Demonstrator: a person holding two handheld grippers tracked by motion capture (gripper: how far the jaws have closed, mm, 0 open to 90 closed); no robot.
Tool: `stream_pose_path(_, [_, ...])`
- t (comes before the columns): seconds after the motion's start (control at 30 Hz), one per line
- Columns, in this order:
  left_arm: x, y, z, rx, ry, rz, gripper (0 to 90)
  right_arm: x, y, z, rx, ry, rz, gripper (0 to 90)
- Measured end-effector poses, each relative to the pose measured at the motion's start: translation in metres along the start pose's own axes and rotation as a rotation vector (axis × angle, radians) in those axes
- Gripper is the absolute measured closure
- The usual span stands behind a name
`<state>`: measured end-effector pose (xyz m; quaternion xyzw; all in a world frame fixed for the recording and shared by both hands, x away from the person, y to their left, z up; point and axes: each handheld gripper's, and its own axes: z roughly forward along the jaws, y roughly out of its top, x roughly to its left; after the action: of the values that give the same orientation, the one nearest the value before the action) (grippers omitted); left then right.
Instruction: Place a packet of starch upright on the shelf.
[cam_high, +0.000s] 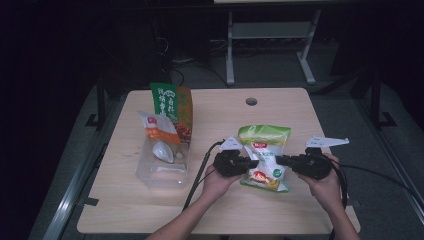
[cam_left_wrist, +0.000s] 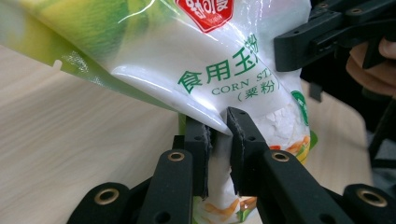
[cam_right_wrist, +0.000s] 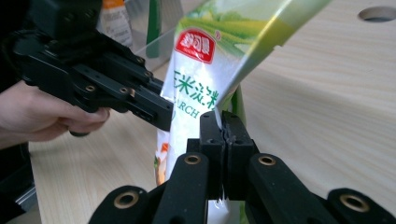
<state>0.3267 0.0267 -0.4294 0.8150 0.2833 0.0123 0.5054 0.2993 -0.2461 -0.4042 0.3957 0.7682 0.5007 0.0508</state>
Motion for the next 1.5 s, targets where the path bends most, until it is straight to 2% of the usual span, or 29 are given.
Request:
stream_pose_path(0.13, [-0.001,-0.003,-0.002,0.005,0.007,0.015,79.5,0.000,-0.002,0.007,0.025,-0.003,-0.004,84.4])
stream_pose_path(0.23, [-0.008,-0.005,0.000,0.014,0.028,0.056,80.6,0.000,-0.004,0.012,0.060,-0.010,-0.014,82.8])
stream_pose_path(0.3, [-0.009,-0.005,-0.001,0.009,0.030,0.048,80.7,-0.002,-0.005,0.012,0.047,0.008,0.005,82.8])
stream_pose_path(0.37, [-0.008,-0.007,-0.002,0.006,0.026,0.044,80.7,-0.002,-0.005,0.012,0.046,0.016,0.007,80.1])
stream_pose_path(0.4, [-0.008,-0.007,-0.003,0.007,0.025,0.043,80.8,-0.003,-0.004,0.013,0.046,0.039,0.006,76.5])
stream_pose_path(0.53, [-0.009,-0.008,-0.005,0.012,0.028,0.047,81.0,-0.001,-0.002,0.017,0.061,0.057,-0.001,74.9])
stream_pose_path(0.7, [-0.008,-0.009,-0.008,0.012,0.024,0.041,80.7,0.003,0.000,0.018,0.083,0.037,-0.014,83.7])
stream_pose_path(0.83, [-0.007,-0.010,-0.015,0.006,0.013,0.028,77.0,0.006,0.002,0.014,0.087,0.032,-0.013,88.1])
stream_pose_path(0.93, [-0.007,-0.011,-0.022,0.000,0.011,0.020,73.4,0.010,0.003,0.011,0.068,0.027,-0.028,89.0])
stream_pose_path(1.03, [-0.008,-0.011,-0.029,0.002,0.029,0.025,69.7,0.015,0.007,0.009,0.060,0.020,-0.046,89.2])
stream_pose_path(1.13, [-0.007,-0.012,-0.036,-0.005,0.048,0.012,60.7,0.022,0.013,0.005,0.063,0.018,-0.068,89.3])
stream_pose_path(1.3, [-0.010,-0.015,-0.043,-0.006,0.057,0.028,56.9,0.028,0.022,0.001,0.067,0.001,-0.101,89.4])
stream_pose_path(1.5, [-0.017,-0.021,-0.053,-0.004,0.063,0.049,55.2,0.030,0.032,-0.001,0.074,-0.019,-0.106,89.5])
